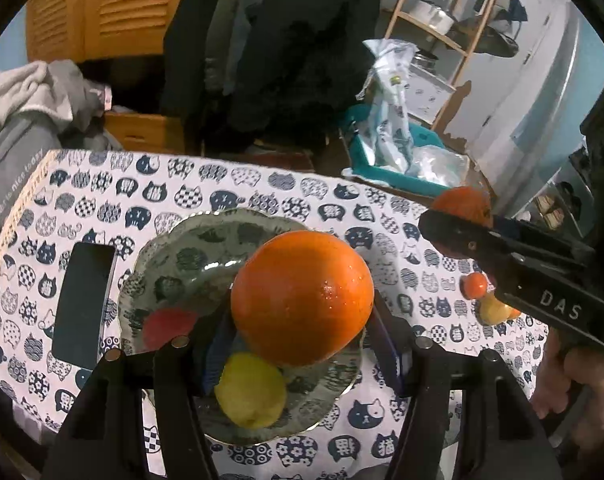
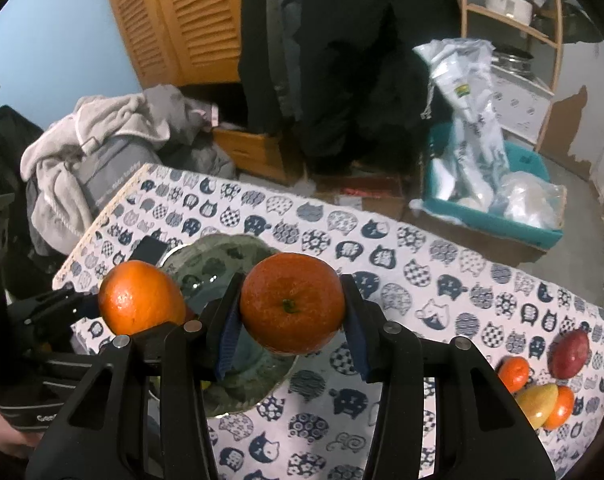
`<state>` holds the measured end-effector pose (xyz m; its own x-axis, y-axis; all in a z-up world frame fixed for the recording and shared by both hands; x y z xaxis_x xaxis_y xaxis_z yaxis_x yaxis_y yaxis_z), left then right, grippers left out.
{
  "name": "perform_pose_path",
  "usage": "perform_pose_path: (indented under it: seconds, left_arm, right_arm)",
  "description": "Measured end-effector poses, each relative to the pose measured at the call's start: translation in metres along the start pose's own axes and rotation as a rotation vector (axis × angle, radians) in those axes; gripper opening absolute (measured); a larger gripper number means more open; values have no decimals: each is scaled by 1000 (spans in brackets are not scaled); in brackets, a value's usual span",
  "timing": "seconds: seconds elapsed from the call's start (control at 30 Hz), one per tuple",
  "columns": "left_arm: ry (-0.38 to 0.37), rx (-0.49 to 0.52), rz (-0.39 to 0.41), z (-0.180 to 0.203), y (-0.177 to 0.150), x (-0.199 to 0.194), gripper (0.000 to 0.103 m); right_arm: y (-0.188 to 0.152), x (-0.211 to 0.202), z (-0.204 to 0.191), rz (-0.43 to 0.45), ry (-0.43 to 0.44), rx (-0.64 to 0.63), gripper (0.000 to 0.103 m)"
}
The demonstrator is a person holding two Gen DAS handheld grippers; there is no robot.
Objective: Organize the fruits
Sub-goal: 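Lift and carry the mandarin in the right tool while the left tool carries the orange to the glass bowl, then open the left tool to drop the orange while the right tool drops the mandarin into the bowl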
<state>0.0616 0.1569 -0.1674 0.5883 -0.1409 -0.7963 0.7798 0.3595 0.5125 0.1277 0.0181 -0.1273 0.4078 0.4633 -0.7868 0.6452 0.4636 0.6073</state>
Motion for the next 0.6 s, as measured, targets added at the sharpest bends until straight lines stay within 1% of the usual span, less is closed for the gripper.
perform_pose_path:
  seconds: [0.13,0.27,0.6]
  left_arm:
    - [-3,-46,-37,-14,-1,16,64]
    - [14,-55,-61,-22,-5,29,64]
    - [41,-91,-149,-38,-23,55,64]
  right_arm:
    - [-1,16,-3,-31,21,9,45]
    - [-4,31,-5,-62,24,7,45]
    - [-21,65,-13,-154,72,2,45]
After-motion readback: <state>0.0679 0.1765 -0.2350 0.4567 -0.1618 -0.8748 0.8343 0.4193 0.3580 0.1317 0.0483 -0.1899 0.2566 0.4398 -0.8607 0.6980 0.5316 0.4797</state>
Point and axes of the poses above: each gripper's, at about its wrist camera, not at the fingertips, and x roughly the way its jaws point, z to its right, y to its top, the point moved 4 cm from there along x, roughly the way its jaws point, and after that the axes turned 5 degrees about -x, right-handed, at the moved point
